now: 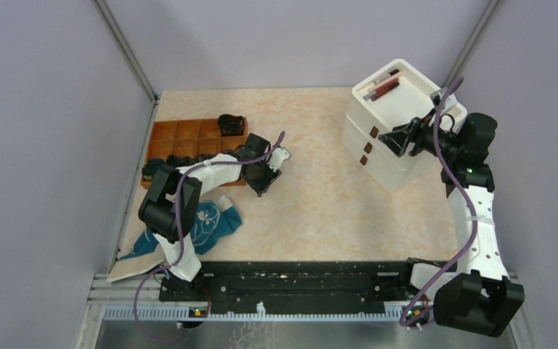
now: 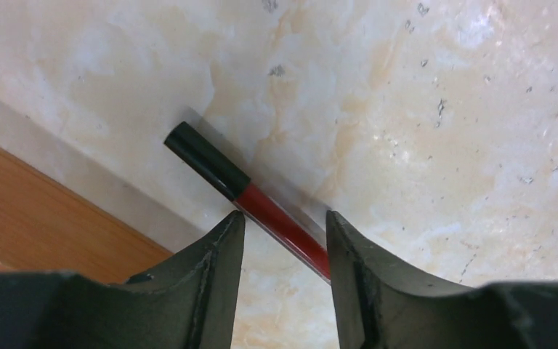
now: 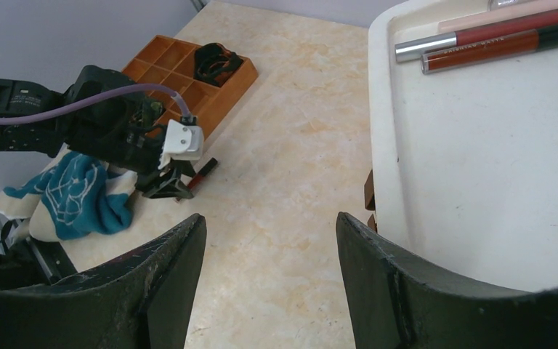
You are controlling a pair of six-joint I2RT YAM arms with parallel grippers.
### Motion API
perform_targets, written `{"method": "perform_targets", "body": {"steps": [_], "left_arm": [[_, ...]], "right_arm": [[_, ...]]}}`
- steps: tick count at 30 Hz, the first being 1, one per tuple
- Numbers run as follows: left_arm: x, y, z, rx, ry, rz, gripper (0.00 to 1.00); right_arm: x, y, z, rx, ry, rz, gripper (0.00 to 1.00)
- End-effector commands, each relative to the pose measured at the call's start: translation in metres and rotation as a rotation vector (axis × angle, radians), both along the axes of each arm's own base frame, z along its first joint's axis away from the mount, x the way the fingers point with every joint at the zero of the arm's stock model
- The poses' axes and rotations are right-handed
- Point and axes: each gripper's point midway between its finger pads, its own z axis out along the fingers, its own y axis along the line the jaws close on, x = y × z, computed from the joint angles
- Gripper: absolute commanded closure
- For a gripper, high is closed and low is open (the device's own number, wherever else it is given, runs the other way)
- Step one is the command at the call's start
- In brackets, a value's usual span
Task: Organize the makeup
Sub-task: Pick up the makeup from the center of the board.
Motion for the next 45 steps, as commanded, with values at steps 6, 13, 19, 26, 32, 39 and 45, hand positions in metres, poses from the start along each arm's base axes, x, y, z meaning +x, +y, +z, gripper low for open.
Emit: {"method": "perform_targets", "body": {"steps": [6, 13, 19, 26, 32, 39, 45], "left_arm": [[-0.003, -0.010, -0.004, -0.039, 0.052, -0.042, 0.77], [-0.002, -0.028, 0.032, -0.151, -0.015, -0.113, 1.00], [-0.014, -0.060, 0.105, -0.365, -0.085, -0.258, 1.00], [-0.042, -0.091, 0.209, -0.631, -0.178, -0.434, 1.00], [-0.083, -0.112, 0.282, -0.912, -0.188, -0.599, 1.00], [-0.104, -0.121, 0.321, -1.085, -0.116, -0.678, 1.00], [-0.111, -0.126, 0.318, -1.143, -0.028, -0.709, 1.00]], "right_arm": [[-0.005, 0.001, 0.017, -0.028, -0.079, 0.014, 0.34], [-0.004, 0.016, 0.031, -0.034, -0.109, 0.062, 0.34], [-0.009, 0.063, 0.042, -0.074, -0.185, 0.207, 0.33], [-0.029, 0.119, 0.061, -0.017, -0.305, 0.414, 0.20], [-0.054, 0.151, 0.062, 0.041, -0.350, 0.567, 0.19], [-0.074, 0.169, 0.053, 0.091, -0.349, 0.653, 0.20], [-0.084, 0.176, 0.054, 0.153, -0.316, 0.692, 0.28]]}}
